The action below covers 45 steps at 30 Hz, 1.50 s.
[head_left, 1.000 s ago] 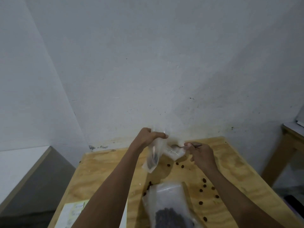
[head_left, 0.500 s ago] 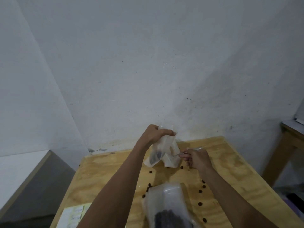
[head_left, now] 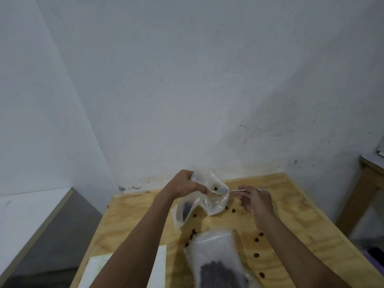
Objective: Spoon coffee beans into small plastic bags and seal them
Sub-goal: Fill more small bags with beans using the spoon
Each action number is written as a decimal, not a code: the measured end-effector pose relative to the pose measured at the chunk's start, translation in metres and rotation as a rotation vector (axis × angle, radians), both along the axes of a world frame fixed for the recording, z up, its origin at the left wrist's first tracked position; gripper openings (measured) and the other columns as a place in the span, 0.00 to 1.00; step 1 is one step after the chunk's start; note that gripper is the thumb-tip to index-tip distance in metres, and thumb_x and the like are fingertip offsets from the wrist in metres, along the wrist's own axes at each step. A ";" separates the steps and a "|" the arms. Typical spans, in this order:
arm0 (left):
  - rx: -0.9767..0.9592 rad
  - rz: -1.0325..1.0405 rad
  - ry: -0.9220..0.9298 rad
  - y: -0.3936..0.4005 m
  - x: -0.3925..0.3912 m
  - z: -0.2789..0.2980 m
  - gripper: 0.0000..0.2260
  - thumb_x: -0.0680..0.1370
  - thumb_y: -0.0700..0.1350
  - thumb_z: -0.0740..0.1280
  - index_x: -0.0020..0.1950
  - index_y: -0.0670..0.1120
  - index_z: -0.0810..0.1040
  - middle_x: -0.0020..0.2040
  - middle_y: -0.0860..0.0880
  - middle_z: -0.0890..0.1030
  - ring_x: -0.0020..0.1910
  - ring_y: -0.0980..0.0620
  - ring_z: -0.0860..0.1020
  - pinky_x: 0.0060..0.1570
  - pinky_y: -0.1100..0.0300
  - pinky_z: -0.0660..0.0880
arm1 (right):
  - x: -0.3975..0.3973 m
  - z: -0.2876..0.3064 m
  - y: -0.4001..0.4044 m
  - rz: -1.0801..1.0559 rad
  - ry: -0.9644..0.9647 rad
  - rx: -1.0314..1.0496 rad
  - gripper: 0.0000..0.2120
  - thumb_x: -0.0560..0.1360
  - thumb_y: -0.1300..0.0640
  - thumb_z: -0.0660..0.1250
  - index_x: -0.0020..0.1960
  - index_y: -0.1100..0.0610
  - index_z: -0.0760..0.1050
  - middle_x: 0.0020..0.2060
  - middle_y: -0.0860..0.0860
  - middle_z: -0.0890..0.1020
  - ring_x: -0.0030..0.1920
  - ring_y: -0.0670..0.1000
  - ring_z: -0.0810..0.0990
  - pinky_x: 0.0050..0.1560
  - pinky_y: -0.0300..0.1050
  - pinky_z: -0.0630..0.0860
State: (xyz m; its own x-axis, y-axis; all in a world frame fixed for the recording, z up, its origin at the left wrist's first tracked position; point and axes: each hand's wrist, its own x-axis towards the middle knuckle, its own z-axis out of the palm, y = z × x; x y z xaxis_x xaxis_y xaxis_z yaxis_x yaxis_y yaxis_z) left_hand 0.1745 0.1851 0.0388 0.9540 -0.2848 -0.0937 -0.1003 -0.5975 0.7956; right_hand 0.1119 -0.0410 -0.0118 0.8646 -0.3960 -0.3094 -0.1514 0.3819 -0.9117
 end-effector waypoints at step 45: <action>0.089 0.172 0.101 0.028 -0.018 -0.013 0.26 0.61 0.56 0.79 0.49 0.38 0.84 0.43 0.46 0.81 0.39 0.48 0.79 0.40 0.56 0.75 | -0.009 0.000 0.044 0.197 -0.304 -1.150 0.12 0.83 0.56 0.64 0.52 0.57 0.86 0.41 0.50 0.87 0.37 0.44 0.80 0.36 0.25 0.68</action>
State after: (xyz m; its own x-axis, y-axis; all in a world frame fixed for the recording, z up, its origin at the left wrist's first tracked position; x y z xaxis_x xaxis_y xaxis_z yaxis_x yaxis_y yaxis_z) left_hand 0.1568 0.2135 0.0254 0.9724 -0.1050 -0.2085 0.0866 -0.6675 0.7396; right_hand 0.1026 0.0031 -0.0116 0.9175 -0.1595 0.3643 0.1641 -0.6825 -0.7122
